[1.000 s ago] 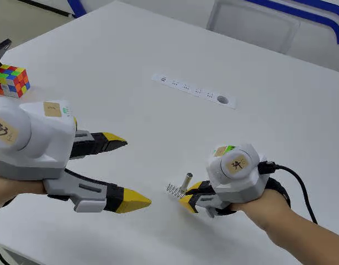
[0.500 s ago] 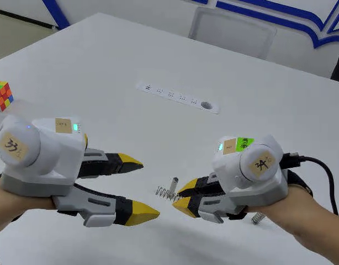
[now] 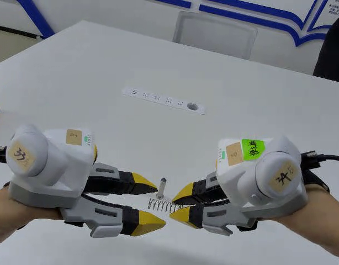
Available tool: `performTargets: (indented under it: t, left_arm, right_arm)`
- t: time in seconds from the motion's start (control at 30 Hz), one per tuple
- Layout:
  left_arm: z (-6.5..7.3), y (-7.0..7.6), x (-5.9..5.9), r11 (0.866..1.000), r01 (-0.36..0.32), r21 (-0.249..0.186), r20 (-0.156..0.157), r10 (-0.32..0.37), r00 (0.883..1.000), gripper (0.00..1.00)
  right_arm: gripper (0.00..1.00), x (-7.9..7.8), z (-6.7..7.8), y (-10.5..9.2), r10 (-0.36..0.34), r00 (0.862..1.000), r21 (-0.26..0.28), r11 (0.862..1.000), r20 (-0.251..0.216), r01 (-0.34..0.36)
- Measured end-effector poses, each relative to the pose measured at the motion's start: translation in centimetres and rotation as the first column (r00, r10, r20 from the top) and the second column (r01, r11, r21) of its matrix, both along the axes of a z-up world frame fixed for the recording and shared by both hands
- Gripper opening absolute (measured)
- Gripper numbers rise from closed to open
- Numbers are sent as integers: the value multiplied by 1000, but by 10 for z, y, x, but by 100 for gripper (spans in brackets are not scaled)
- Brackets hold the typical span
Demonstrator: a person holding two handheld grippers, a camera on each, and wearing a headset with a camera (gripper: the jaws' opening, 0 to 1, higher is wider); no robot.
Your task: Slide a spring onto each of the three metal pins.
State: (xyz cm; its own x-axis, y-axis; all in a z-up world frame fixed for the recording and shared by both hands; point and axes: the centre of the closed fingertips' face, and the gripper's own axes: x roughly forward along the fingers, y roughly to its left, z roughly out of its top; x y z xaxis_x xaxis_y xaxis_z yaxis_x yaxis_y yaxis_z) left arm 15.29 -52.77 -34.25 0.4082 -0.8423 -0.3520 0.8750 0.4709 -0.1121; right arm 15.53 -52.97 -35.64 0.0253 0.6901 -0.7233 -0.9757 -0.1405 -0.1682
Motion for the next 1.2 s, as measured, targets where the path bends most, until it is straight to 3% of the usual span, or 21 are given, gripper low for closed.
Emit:
performTargets:
  t: [0.4, 0.57, 0.7, 0.83, 1.1, 1.2]
  left_arm:
    - [0, -6, -4, 999, 43, 19, 4, -43, 999, 13]
    - [0, -7, -8, 998, 58, 17, -1, -58, 998, 12]
    - [3, -7, -8, 997, 65, 30, 46, -66, 997, 11]
    - [6, -7, -7, 997, 71, 39, 88, -74, 993, 10]
    - [10, -6, -7, 997, 74, 25, 88, -76, 993, 10]
    - [11, -5, -7, 997, 72, 27, 88, -74, 993, 10]
  right_arm:
    - [11, -7, 4, -3, 47, 999, -5, 999, 15, -47]
    - [11, -9, 6, -3, 63, 998, -1, 998, 15, -63]
    - [11, -7, 9, -2, 106, 993, 6, 994, 50, -107]
    - [11, -7, 12, -2, 122, 991, 18, 992, 54, -123]
    - [14, -2, 11, -4, 109, 993, 27, 994, 38, -110]
    - [13, -1, 12, -4, 94, 996, 44, 995, 7, -95]
